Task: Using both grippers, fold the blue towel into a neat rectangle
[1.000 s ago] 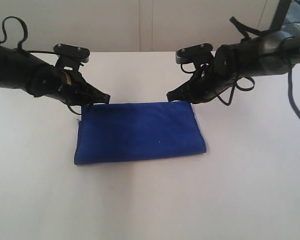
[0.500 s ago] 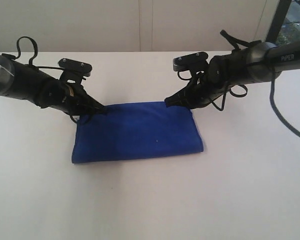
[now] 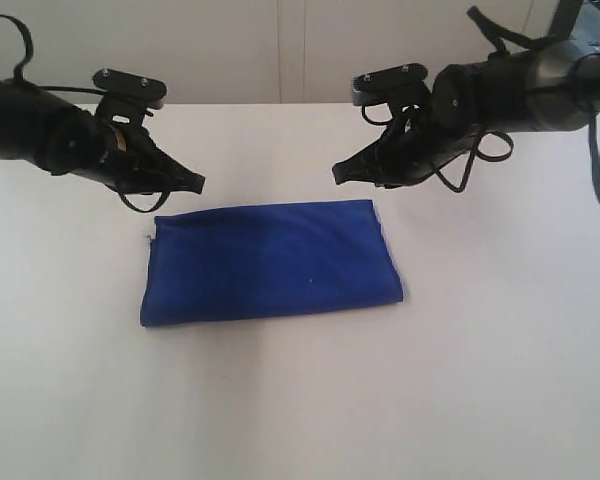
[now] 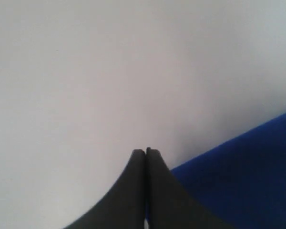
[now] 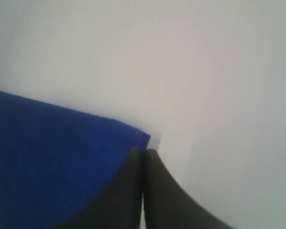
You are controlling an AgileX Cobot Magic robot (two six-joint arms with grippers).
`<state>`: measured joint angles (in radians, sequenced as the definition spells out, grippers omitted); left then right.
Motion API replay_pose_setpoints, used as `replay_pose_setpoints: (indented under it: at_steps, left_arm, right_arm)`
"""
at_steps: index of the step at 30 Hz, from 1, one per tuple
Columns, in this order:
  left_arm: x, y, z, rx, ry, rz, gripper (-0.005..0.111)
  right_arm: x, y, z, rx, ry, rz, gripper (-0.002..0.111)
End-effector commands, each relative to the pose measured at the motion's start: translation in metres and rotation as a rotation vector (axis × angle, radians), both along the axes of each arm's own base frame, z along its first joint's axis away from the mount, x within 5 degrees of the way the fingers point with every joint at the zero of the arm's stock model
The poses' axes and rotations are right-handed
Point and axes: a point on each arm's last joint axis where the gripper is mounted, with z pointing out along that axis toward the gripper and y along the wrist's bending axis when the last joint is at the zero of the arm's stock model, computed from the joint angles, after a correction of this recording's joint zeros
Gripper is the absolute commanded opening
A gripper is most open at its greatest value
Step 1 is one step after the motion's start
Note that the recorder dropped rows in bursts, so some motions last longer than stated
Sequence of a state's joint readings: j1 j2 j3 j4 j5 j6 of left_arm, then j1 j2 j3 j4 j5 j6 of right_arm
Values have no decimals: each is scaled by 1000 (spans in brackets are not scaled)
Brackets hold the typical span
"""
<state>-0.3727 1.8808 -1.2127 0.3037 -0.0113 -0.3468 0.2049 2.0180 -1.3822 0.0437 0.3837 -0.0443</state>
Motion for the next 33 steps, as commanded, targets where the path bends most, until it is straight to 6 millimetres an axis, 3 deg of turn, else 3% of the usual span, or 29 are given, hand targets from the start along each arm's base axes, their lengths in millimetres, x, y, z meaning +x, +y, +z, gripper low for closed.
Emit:
replay_pose_setpoints:
  at_steps: [1, 7, 16, 26, 33]
  left_arm:
    - [-11, 18, 8, 84, 116, 43, 0]
    - [-23, 31, -8, 158, 314, 114, 0]
    - [-26, 20, -34, 74, 417, 151, 0]
    - [-24, 2, -61, 46, 431, 129, 0]
    - [-19, -11, -67, 3, 353, 100, 0]
  right_arm:
    - [-8, -13, 1, -34, 108, -14, 0]
    - [-23, -19, -8, -62, 275, -18, 0]
    - [-51, -20, -25, -27, 353, -35, 0]
    - [-68, -9, -31, -5, 409, -3, 0]
    - [-77, 5, -30, -22, 454, 53, 0]
